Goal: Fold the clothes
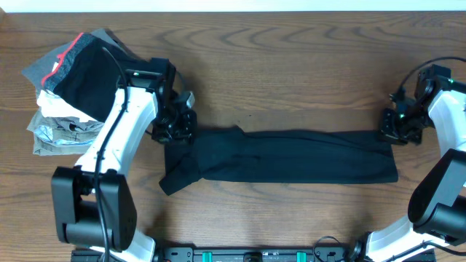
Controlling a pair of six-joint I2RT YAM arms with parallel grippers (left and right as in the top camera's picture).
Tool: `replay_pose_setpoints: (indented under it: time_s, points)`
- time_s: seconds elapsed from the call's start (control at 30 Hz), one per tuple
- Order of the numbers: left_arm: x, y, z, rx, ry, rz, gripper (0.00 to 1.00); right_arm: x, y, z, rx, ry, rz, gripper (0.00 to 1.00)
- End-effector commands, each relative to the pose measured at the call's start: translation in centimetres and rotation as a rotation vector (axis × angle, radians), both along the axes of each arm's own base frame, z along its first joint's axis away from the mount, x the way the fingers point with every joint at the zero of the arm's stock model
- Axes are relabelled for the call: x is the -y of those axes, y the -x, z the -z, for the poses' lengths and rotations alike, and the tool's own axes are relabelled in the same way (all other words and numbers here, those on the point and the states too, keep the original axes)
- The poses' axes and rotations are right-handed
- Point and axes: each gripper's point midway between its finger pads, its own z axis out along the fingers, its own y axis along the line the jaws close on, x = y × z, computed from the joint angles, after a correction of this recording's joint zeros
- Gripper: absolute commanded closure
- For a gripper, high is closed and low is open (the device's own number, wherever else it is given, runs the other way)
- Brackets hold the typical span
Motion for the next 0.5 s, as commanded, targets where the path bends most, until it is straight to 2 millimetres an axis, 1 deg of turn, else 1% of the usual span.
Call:
replay_pose_setpoints:
  time_s: [0.0,0.2,0.37,0.47]
  points:
    - [0.5,-0.8,-0.5,0.042,0.021,-0.005,0.94,-2.3,-1.5,-1.7,0.109,-0.116,-0.085,0.85]
    - [2.5,-1.1,0.3,0.072,0.061,0.039,0.94,-2.4,-1.5,-1.2,0.111,-0.115,-0.088,0.85]
    - [3.7,-0.5,2.0,0.07,0.063,0.066,0.94,-2.5,-1.1,-0.4,0.102,-0.118,-0.087,0.85]
    - [3.9,0.1,3.1,0.047,0.058,0.07,0.94,-2.6,-0.7,0.3,0.094,-0.121,-0.086,0.85]
